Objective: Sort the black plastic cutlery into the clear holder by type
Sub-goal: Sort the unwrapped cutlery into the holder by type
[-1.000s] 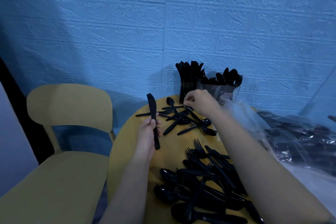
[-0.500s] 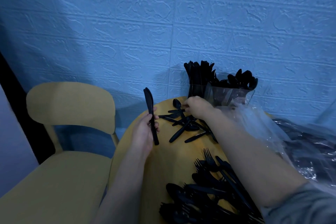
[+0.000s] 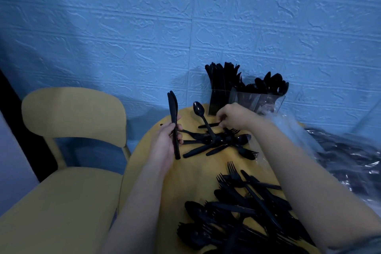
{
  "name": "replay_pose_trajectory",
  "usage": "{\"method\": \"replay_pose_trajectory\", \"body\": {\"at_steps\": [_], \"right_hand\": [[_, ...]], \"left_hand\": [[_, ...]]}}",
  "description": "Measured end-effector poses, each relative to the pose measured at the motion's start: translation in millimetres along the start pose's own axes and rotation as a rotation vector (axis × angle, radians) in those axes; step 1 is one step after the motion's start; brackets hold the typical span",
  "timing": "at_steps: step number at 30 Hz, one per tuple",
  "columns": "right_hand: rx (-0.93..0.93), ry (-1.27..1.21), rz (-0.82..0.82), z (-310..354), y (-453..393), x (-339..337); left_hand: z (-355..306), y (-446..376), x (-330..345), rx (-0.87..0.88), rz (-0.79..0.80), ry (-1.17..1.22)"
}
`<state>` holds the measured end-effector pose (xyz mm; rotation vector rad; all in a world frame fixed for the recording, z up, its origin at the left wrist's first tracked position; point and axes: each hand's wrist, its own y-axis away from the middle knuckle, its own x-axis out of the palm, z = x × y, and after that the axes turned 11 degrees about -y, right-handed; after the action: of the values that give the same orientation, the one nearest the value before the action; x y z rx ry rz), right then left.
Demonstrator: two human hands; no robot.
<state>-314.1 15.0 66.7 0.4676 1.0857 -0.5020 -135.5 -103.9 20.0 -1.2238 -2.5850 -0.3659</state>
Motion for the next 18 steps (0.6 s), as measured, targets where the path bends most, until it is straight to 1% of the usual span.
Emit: {"method": "replay_pose_trajectory", "body": {"at_steps": [4,6,7,9,11,12,13,15,18], "right_hand": [[0.049,0.002,-0.032,0,17,-21],[0.090,-0.052,-0.099,1,27,-29],[0.109,-0.126,-0.164,0,32,-32],[0.126,-0.370,-0.287,-1,43,-34],[0.125,-0.659,-0.309,1,55,-34],[0.123,-0.750,-0.296,2,61,-33],[0.121,-0.770,-0.274,2,65,-32],[0.128,-0.619,-0.181,-1,72,-30],[0.123,-0.343,0.128,-4,80,-27]], "left_hand": [[3,2,3,-0.005,0.032,-0.051],[3,3,4,0.000,0.048,-0.075],[3,4,5,0.002,0.058,-0.081],[2,6,6,0.005,0.076,-0.080],[1,8,7,0.001,0.087,-0.079],[1,9,8,0.000,0.091,-0.079],[0,10,8,-0.001,0.090,-0.081],[-1,11,9,-0.004,0.075,-0.084],[-2,10,9,-0.004,0.060,-0.082]]}}
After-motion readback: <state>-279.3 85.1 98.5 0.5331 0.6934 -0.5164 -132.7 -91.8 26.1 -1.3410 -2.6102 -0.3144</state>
